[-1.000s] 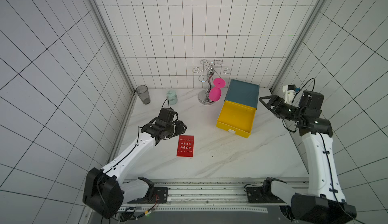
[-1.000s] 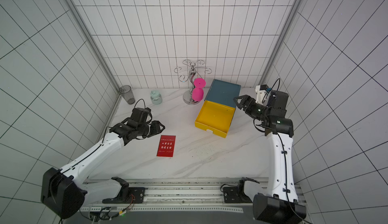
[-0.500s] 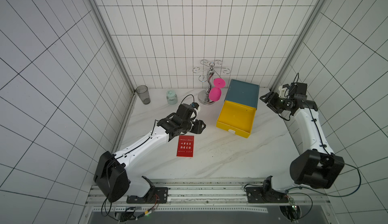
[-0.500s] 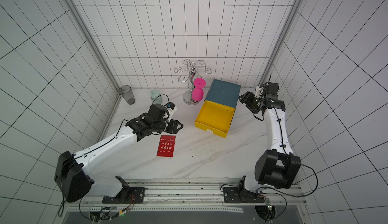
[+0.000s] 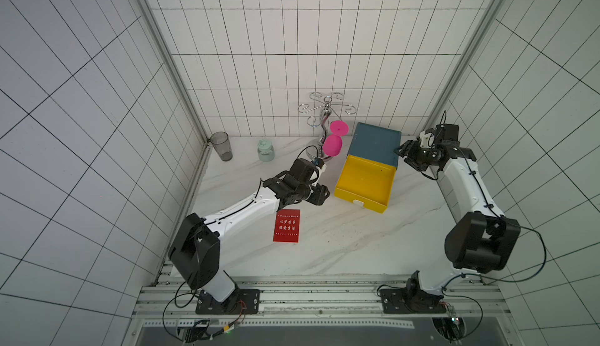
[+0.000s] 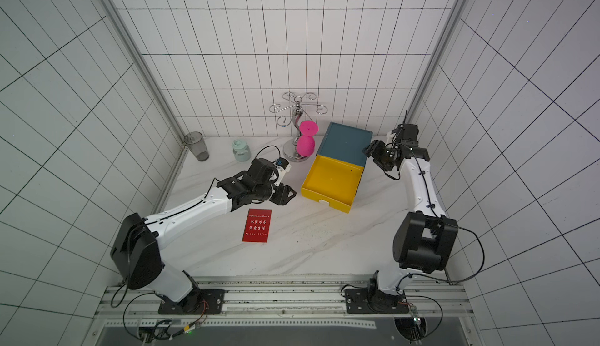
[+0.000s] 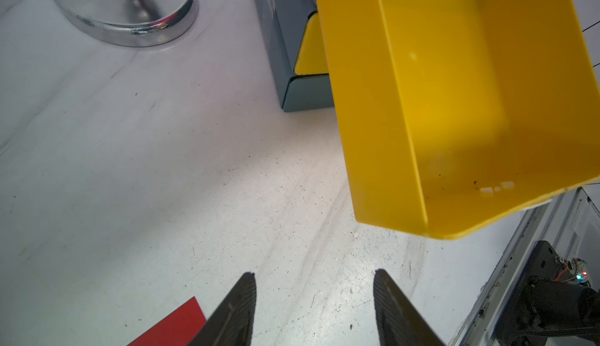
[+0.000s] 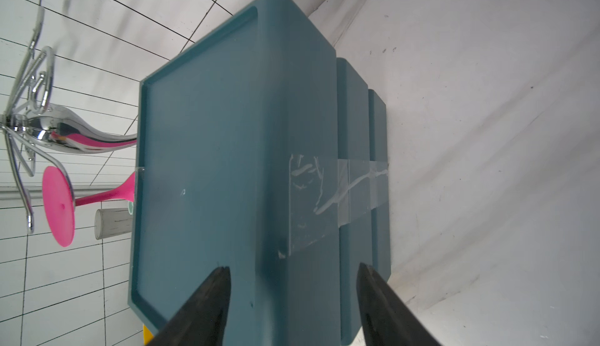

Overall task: Take the postcards out of the drawer
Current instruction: Close the drawer in the storage box.

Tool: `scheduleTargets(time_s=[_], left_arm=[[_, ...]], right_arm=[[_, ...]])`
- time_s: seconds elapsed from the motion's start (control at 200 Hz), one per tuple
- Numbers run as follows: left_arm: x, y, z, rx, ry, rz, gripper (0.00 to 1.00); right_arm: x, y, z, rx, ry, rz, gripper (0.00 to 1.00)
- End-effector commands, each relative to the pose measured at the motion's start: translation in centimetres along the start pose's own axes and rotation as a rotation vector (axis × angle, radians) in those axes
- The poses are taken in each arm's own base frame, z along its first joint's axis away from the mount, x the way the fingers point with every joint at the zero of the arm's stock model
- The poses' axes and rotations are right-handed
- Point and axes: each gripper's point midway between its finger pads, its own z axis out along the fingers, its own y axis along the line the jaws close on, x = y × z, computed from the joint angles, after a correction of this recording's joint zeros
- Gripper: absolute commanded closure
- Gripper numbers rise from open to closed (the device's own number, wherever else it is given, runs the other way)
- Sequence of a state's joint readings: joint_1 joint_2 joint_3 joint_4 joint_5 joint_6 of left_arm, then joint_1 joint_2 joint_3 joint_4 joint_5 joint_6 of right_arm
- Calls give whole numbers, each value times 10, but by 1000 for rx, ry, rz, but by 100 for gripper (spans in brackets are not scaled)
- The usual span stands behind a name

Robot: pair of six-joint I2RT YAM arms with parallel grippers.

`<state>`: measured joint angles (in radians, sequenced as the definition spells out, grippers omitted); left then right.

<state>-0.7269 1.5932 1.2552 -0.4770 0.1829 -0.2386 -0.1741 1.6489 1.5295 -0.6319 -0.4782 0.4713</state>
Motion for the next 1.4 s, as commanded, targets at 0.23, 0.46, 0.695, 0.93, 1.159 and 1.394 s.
scheduleTargets(time_s=[0.23, 0.46, 0.695, 0.93, 1.159, 1.394], left_arm=[[-32, -18, 17, 27, -60, 57, 42], [-40, -20, 24, 15, -70, 56, 41], [-53, -22, 28, -8, -102, 41, 39], [-64, -25, 34, -36, -133, 7, 38], [-78, -17, 42, -90, -197, -37, 35], [-98, -13, 57, -130, -222, -27, 33]], right_arm=[[-2, 6, 12, 29, 9, -53, 38], [7, -1, 21, 51, 46, -67, 39], [12, -6, 25, 58, 63, -72, 41], [13, -8, 27, 61, 71, -81, 42], [16, -7, 28, 54, 80, -83, 44], [19, -7, 29, 43, 92, -77, 44]])
